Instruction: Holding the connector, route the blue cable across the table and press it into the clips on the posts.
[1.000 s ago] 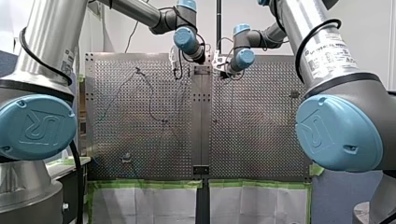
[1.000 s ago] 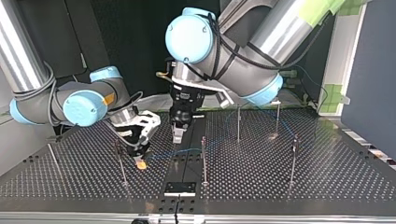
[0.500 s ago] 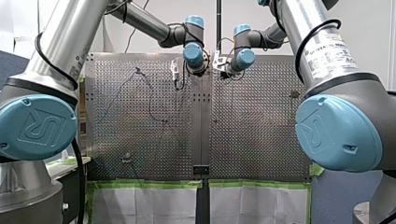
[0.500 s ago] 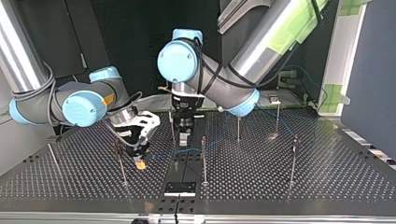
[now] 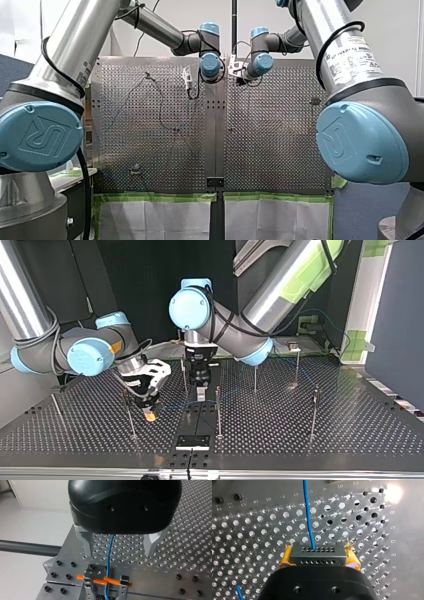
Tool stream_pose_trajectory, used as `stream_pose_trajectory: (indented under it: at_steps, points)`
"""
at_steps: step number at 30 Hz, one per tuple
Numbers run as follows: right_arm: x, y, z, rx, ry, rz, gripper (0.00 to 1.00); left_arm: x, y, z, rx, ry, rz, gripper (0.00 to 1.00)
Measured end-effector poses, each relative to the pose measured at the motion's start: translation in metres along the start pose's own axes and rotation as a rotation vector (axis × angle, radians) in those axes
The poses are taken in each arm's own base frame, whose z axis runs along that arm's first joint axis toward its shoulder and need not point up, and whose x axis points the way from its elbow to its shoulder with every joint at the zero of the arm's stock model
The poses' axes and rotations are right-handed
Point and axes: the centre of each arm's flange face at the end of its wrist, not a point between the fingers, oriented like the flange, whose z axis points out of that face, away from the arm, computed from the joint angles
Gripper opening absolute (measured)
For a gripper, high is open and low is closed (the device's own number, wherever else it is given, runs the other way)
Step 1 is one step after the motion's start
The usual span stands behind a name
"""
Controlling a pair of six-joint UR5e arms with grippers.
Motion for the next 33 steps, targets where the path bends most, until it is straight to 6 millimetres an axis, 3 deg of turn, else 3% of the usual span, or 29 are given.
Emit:
stream_pose_trajectory:
  at_steps: [9, 22, 33]
  points:
    - [-0.002, 0.001, 0.001, -0.001, -0.004, 0.001, 0.0, 0.018, -0.009, 0.019, -0.025, -0.008, -0.005, 1.0]
    - [-0.012, 0.003, 0.005, 0.0, -0.019, 0.0, 0.0, -0.001, -0.018, 0.033, -0.035, -0.075, -0.051, 1.0]
    - [-0.016, 0.006, 0.008, 0.002, -0.023, -0.001, 0.0, 0.009, -0.015, 0.046, -0.029, -0.047, -0.03, 1.0]
